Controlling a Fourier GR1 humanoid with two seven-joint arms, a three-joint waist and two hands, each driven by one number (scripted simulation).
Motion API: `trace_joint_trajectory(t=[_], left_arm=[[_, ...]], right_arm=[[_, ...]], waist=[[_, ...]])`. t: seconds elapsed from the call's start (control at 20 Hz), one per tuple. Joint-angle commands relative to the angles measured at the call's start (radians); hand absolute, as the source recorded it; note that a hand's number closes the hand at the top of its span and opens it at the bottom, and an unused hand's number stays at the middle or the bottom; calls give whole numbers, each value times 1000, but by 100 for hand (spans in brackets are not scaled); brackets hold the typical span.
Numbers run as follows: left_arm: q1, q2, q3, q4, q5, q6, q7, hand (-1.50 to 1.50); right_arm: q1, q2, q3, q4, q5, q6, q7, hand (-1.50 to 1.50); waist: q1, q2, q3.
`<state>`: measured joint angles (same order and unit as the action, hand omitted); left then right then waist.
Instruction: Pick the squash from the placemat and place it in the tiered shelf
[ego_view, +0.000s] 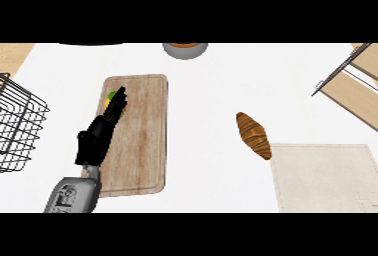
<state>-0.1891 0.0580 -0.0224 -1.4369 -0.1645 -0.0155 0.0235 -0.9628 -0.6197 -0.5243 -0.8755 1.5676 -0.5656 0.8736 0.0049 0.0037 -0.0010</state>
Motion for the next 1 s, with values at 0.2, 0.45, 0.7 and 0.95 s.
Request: trace_joint_trajectory(t=[0.2,0.45,0.7,0.95], left_arm=[[30,40,25,-75,29,-36,56,0],[37,27,19,-48,33,-42,10,0],[47,8,-3,-96,9,-17,55,0],[39,39,43,5,22,-33,-53,0]], right_arm=[[129,56,8,-189,60,53,179,-150],[111,58,-14,-278,-33,34,145,-150],[153,45,-28,-351,-164,49,95,-150],[93,18,7,-402,-210,77,84,-150]], waist=[[-7,-8,1],[-5,-6,1],[-3,-6,1],[-3,-4,0]])
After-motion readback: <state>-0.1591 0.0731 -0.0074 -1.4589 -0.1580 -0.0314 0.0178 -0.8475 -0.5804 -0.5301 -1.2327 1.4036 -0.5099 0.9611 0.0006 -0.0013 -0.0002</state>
